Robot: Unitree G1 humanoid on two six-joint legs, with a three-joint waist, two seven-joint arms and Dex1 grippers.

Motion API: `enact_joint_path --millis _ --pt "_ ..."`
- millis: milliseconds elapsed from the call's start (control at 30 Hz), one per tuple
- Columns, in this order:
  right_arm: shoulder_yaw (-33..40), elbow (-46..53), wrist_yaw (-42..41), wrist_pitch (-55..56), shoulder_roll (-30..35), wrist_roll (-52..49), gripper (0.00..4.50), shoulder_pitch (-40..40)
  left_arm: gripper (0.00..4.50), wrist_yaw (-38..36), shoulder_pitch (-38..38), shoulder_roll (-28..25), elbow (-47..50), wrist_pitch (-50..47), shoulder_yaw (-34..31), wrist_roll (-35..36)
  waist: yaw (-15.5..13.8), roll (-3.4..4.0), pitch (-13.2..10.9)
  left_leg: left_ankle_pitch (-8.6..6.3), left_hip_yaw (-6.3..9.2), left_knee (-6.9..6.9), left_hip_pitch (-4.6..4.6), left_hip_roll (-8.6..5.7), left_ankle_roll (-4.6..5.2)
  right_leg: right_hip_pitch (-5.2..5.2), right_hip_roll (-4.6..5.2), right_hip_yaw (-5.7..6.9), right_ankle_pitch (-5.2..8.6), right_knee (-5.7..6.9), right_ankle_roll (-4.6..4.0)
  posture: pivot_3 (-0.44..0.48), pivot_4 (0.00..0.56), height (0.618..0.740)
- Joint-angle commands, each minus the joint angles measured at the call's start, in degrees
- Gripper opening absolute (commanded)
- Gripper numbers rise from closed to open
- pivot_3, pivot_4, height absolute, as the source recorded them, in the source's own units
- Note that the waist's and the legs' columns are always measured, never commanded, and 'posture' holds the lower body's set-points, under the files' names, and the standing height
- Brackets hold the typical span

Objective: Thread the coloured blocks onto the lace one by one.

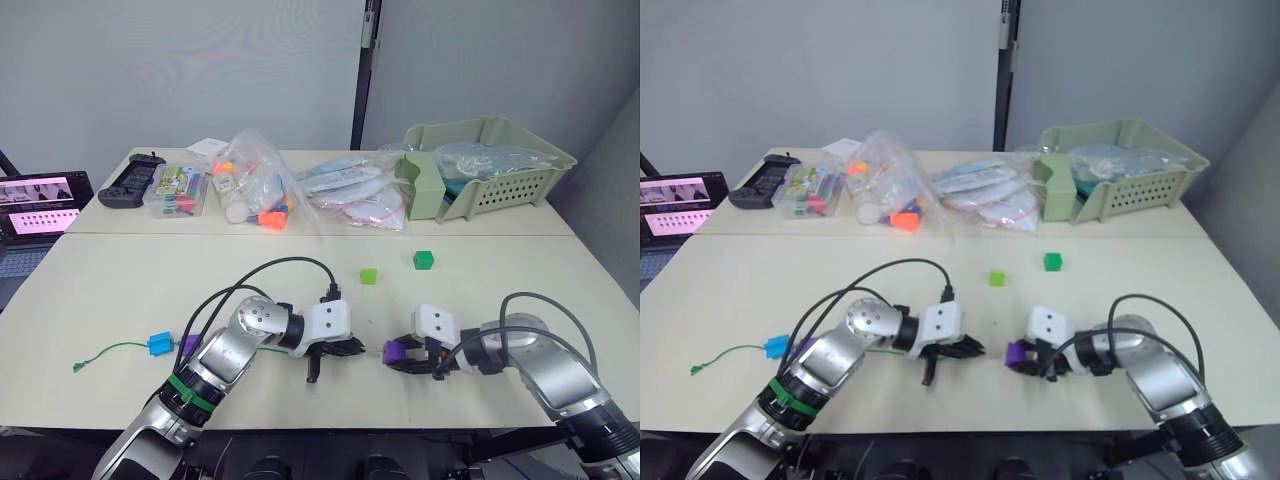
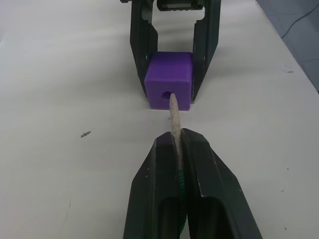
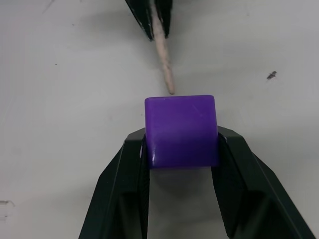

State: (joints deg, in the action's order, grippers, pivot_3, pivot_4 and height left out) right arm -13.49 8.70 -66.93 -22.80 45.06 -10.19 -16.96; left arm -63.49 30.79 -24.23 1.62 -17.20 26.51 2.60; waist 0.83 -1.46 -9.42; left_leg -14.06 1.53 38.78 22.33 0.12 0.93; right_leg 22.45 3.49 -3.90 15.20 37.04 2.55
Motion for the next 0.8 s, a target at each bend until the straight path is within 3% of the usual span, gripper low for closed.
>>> enact_joint_path --millis 33,600,800 --pt "-0.22 2.04 -0.66 -0.71 0.36 -0.51 1.19 -0.5 0.0 0.62 0.8 0.65 0.98 0.41 0.19 -0.29 -0.01 0.0 0.0 0.0 0.0 0.0 0.0 0.0 0.0 0.0 0.0 0.0 0.0 0.0 0.0 0.0 0.15 0.74" --pt "-1.01 2.51 0.86 -3.13 -1.1 0.12 1.19 -2.11 0.0 -0.29 1.28 2.16 1.19 -0.03 1.95 -0.36 0.01 0.0 0.0 0.0 0.0 0.01 0.01 0.0 0.0 0.0 0.01 0.0 0.0 0.0 0.0 0.0 0.15 0.74" --pt "-2.21 5.11 2.83 -6.01 -1.76 0.66 1.19 -2.05 0.0 0.93 2.9 6.66 0.12 -0.61 4.29 -1.25 -0.05 0.0 0.0 0.0 0.0 0.02 0.02 -0.03 0.0 0.0 0.01 0.0 0.0 0.0 0.0 0.0 0.15 0.74"
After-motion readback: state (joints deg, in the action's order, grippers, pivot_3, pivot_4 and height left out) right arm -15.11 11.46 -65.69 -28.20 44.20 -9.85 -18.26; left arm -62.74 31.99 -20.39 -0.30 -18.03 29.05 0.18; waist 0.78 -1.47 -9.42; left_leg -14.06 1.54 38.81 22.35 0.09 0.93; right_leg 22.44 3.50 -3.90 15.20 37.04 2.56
